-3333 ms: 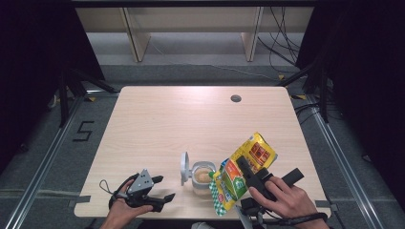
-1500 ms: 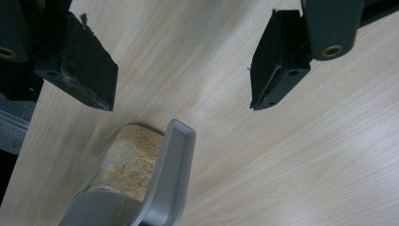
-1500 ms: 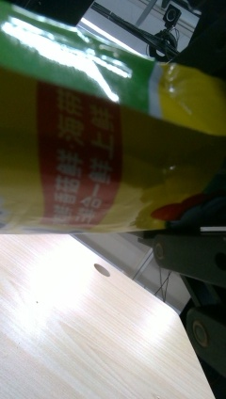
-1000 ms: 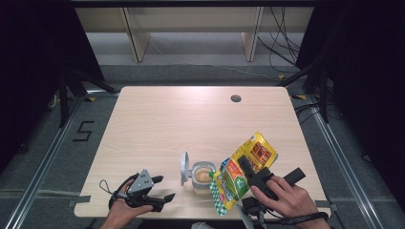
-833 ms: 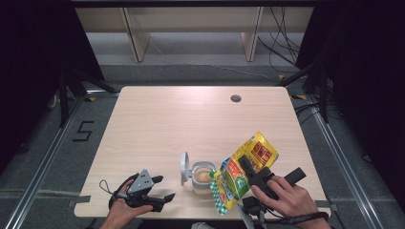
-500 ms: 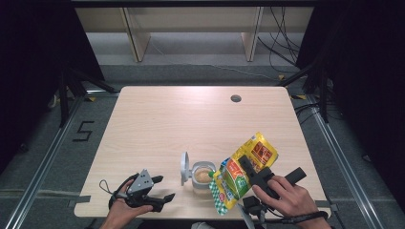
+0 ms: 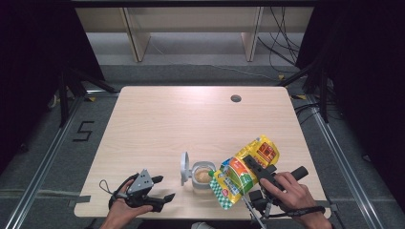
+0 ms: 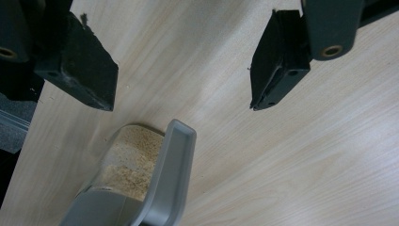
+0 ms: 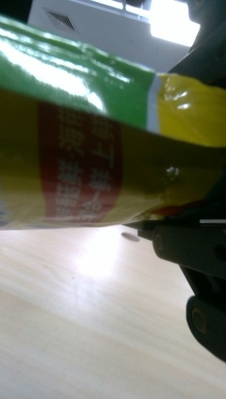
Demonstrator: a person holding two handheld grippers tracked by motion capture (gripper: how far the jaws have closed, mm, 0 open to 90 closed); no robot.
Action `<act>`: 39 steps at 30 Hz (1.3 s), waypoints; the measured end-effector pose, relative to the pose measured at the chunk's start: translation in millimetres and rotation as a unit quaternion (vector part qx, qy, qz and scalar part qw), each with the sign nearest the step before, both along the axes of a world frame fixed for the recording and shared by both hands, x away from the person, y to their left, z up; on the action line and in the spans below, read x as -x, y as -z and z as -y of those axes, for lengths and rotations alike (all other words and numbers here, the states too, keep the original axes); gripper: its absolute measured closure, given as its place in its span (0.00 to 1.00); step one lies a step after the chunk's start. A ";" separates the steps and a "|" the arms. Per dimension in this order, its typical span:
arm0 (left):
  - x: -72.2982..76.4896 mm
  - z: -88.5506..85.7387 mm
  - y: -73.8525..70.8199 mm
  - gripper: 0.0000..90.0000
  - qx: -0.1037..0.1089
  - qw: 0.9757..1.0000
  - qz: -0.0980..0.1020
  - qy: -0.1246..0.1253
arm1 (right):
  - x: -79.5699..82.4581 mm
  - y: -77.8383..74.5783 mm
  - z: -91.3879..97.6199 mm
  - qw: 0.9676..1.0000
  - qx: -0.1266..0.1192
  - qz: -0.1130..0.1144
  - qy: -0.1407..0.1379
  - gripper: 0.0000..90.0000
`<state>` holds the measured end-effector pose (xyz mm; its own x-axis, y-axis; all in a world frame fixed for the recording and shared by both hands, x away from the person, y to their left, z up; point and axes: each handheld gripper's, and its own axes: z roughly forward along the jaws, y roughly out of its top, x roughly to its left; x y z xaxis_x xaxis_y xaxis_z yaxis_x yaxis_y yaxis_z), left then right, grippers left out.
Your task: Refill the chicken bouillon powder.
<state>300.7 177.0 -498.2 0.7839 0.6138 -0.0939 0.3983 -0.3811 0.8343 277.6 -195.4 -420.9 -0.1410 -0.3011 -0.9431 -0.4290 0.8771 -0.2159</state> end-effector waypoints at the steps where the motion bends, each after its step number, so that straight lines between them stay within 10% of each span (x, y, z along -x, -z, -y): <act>1: -0.1 -0.3 -0.2 0.26 -0.003 1.000 0.001 0.001 | -0.6 -0.8 -0.6 1.000 0.002 -0.007 0.000 0.75; 11: 0.5 -0.3 -0.6 0.26 0.000 1.000 0.001 -0.002 | -11.7 10.7 8.7 0.995 -0.068 -0.064 -0.017 0.77; 18: 0.1 -0.5 -0.5 0.26 0.000 1.000 -0.003 0.002 | -19.7 16.5 19.0 0.984 -0.139 -0.109 -0.030 0.77; 19: -0.6 -2.1 -0.9 0.26 -0.014 1.000 0.004 0.004 | -18.0 22.9 21.3 0.975 -0.178 -0.133 -0.010 0.77; 22: -0.1 -1.4 -1.0 0.26 -0.007 1.000 0.003 0.002 | -21.5 21.7 22.8 0.977 -0.164 -0.132 -0.029 0.77; 23: 0.1 -1.4 -1.0 0.26 -0.007 1.000 0.002 0.001 | -18.6 27.5 24.5 0.967 -0.202 -0.156 -0.009 0.77; 24: 0.1 -1.4 -1.0 0.26 -0.007 1.000 0.002 0.001 | -20.4 24.8 24.5 0.972 -0.184 -0.144 -0.024 0.78; 25: -0.2 -1.5 -0.9 0.26 -0.005 1.000 0.002 0.003 | -20.8 29.4 25.3 0.966 -0.206 -0.156 -0.019 0.78; 28: -0.1 -1.5 -0.9 0.26 -0.005 1.000 0.002 0.003 | -25.1 32.2 27.3 0.963 -0.214 -0.161 -0.040 0.78; 31: -0.1 -1.6 -1.0 0.26 -0.008 1.000 0.003 0.003 | -24.8 33.7 28.6 0.954 -0.236 -0.183 -0.027 0.78; 32: 0.0 -1.6 -1.0 0.26 -0.008 1.000 0.003 0.003 | -25.2 35.6 29.4 0.946 -0.254 -0.199 -0.024 0.78; 33: -0.1 -1.6 -1.0 0.26 -0.008 1.000 0.003 0.003 | -27.3 33.9 30.3 0.947 -0.253 -0.197 -0.035 0.78; 35: 0.0 -1.4 -1.1 0.26 -0.007 1.000 0.004 0.002 | -25.6 37.3 32.4 0.929 -0.293 -0.227 -0.025 0.79; 37: 0.1 -1.4 -1.1 0.26 -0.007 1.000 0.003 0.001 | -26.5 38.5 34.7 0.922 -0.305 -0.237 -0.024 0.79; 38: -0.1 -1.5 -1.1 0.26 -0.006 1.000 0.002 0.003 | -28.4 37.0 35.6 0.926 -0.298 -0.232 -0.034 0.79; 39: -0.1 -1.6 -1.0 0.26 -0.006 1.000 0.003 0.003 | -28.6 37.5 36.6 0.922 -0.304 -0.236 -0.033 0.79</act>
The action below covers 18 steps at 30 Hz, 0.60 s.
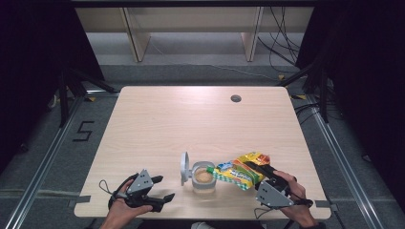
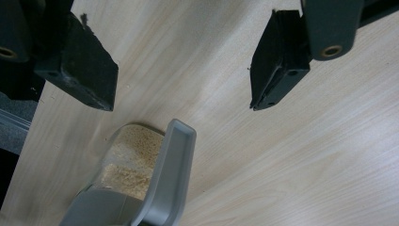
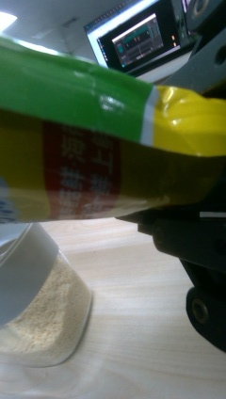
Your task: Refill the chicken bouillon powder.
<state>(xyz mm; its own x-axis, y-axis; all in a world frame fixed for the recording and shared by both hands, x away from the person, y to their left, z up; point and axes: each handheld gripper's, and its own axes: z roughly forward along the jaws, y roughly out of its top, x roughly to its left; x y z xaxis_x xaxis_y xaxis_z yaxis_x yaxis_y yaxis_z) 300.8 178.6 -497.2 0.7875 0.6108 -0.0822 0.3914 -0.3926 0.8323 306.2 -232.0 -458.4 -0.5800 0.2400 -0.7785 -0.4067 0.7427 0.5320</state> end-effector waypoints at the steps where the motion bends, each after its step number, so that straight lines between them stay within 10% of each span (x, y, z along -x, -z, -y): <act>1: 0.0 0.0 -0.1 0.26 -0.001 1.000 0.000 0.000 | 1.1 1.6 1.0 1.000 -0.012 -0.014 0.008 0.79; 12: -0.3 1.2 0.6 0.26 -0.002 1.000 -0.003 -0.001 | -13.5 8.9 9.6 0.995 -0.074 -0.061 0.011 0.81; 18: -1.5 1.0 0.7 0.26 -0.002 1.000 0.007 0.004 | -26.7 15.7 11.8 0.983 -0.148 -0.104 0.013 0.82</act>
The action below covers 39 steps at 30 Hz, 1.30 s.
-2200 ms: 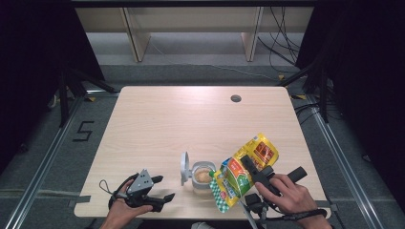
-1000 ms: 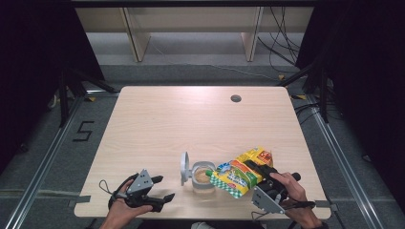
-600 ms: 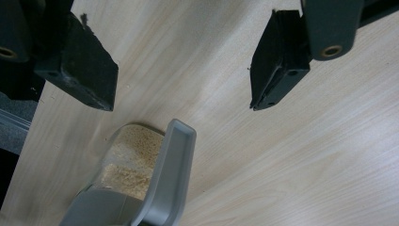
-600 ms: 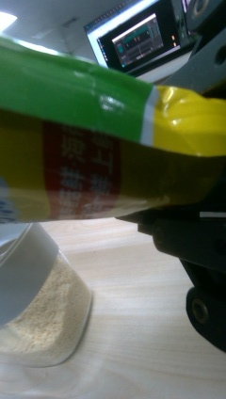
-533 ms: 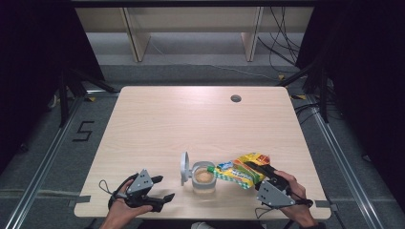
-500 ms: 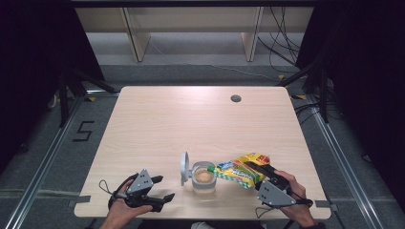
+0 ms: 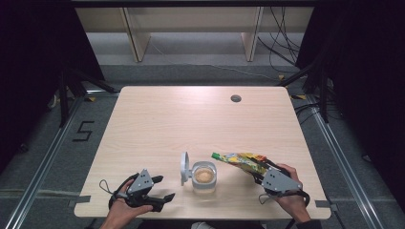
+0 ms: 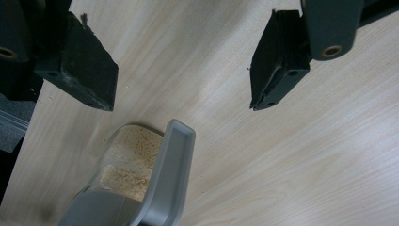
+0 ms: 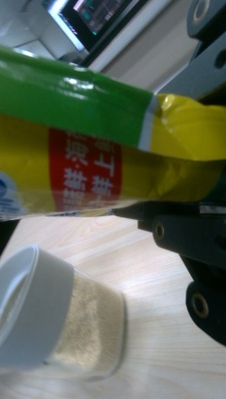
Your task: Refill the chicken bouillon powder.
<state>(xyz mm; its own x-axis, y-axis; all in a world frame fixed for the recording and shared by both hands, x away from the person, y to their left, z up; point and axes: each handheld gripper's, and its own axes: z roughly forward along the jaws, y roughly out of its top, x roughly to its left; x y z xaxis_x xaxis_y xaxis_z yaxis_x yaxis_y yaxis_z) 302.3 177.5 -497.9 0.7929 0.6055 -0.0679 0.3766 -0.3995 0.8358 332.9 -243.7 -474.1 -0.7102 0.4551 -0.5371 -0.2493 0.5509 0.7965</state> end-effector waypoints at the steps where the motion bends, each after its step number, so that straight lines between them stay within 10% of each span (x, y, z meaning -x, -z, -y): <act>1: -0.8 -1.7 -0.7 0.26 -0.015 1.000 0.002 0.004 | -1.8 0.7 0.7 1.000 -0.005 -0.005 0.000 0.82; 11: 1.3 2.1 1.4 0.26 0.010 1.000 -0.012 -0.006 | -23.1 16.9 21.3 0.994 -0.073 -0.066 0.044 0.84; 39: 0.8 -0.3 0.3 0.26 -0.002 1.000 -0.009 -0.005 | -18.8 15.9 44.7 0.981 -0.129 -0.119 0.085 0.83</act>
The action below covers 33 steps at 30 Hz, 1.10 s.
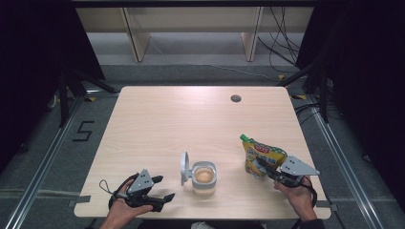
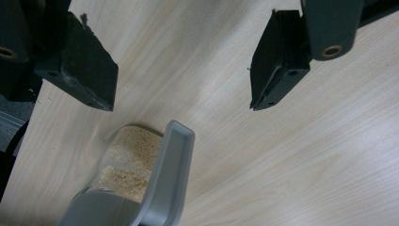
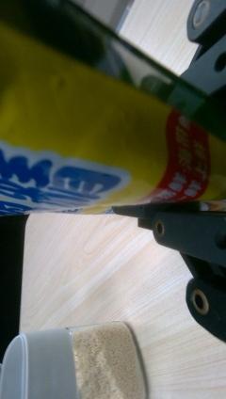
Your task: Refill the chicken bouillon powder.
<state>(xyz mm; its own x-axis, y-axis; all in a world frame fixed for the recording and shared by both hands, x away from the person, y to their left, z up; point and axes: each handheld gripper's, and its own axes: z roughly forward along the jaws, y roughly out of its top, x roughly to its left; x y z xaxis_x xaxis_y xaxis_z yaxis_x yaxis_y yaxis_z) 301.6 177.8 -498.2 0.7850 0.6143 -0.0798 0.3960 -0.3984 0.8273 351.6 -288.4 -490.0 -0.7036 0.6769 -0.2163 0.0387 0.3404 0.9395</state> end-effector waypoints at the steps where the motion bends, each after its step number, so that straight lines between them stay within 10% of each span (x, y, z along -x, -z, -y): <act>1: 0.2 0.1 0.1 0.26 0.000 1.000 -0.001 0.000 | 0.6 0.1 0.4 1.000 -0.003 -0.003 0.003 0.83; 7: 0.2 -0.6 0.1 0.26 0.002 1.000 0.001 -0.002 | 2.9 -1.5 6.3 1.000 -0.025 -0.010 0.015 0.77; 10: 0.0 -0.6 0.2 0.26 0.002 1.000 0.001 -0.004 | 8.4 -2.1 10.7 0.996 -0.067 -0.057 0.032 0.70; 24: 0.1 -0.8 -0.1 0.26 0.002 1.000 0.001 -0.005 | 34.6 -8.8 16.6 0.990 -0.034 -0.097 0.093 0.43; 27: -0.6 -0.2 1.0 0.26 0.007 1.000 0.002 -0.005 | 43.2 -9.4 18.4 0.983 -0.044 -0.134 0.116 0.39; 29: -0.6 -0.1 1.3 0.26 0.007 1.000 0.003 -0.005 | 43.7 -9.7 20.4 0.985 -0.035 -0.125 0.111 0.37; 33: -1.5 -0.9 1.0 0.26 0.002 1.000 0.005 -0.003 | 53.5 -10.4 18.9 0.979 -0.033 -0.150 0.131 0.31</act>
<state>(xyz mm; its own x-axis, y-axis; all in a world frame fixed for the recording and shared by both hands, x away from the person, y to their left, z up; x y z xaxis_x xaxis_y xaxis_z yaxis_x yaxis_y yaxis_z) 303.0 178.8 -499.2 0.7822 0.6185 -0.0755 0.3907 -0.3925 0.8327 298.2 -307.3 -479.6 -0.5288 0.8484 0.0241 0.3944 0.2205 0.8921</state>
